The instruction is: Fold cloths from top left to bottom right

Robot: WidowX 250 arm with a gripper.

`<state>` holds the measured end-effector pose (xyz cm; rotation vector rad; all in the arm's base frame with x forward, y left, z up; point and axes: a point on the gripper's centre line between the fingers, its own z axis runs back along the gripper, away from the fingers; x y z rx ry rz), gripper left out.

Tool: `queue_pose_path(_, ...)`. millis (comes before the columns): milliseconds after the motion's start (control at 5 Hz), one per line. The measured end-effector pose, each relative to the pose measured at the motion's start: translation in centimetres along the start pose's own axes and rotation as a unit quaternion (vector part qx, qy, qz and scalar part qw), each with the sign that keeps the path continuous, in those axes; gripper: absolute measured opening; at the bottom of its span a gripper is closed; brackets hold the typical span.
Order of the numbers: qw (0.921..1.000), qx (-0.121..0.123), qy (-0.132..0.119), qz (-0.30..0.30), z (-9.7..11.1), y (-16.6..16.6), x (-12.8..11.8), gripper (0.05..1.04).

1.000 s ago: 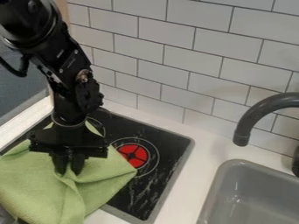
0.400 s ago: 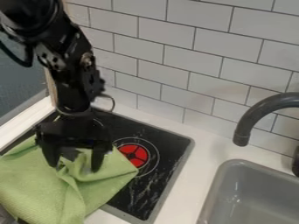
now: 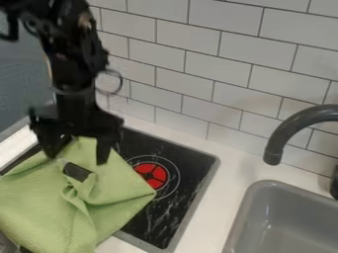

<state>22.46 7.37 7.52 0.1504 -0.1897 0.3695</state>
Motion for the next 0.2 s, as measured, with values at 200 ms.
queue_pose_path(200,0.9981,0.043,-0.014,-0.041,1.56,1.18,0.74,1.001)
